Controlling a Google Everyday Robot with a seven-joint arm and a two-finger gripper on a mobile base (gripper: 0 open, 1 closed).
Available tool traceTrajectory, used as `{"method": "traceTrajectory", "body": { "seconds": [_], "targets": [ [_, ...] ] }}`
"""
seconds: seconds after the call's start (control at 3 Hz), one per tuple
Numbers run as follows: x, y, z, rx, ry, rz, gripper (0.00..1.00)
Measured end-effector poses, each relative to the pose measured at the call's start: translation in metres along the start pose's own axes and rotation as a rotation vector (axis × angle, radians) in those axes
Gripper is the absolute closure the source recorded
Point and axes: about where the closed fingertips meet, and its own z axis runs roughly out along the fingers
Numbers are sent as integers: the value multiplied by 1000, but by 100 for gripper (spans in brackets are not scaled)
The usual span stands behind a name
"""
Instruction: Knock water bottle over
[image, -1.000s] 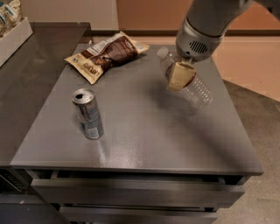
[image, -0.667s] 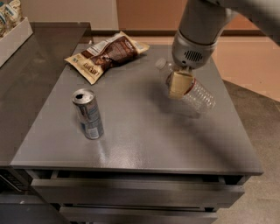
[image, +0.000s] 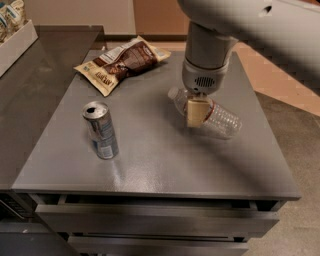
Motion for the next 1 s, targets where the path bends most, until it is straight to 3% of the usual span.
{"method": "traceTrajectory", "body": {
  "seconds": [0.33,0.67,1.0],
  "targets": [
    [-12,9,17,-25,10,-57,12],
    [-13,8,18,-22,8,-56,0],
    [-13,8,18,-22,8,-56,0]
  ]
}}
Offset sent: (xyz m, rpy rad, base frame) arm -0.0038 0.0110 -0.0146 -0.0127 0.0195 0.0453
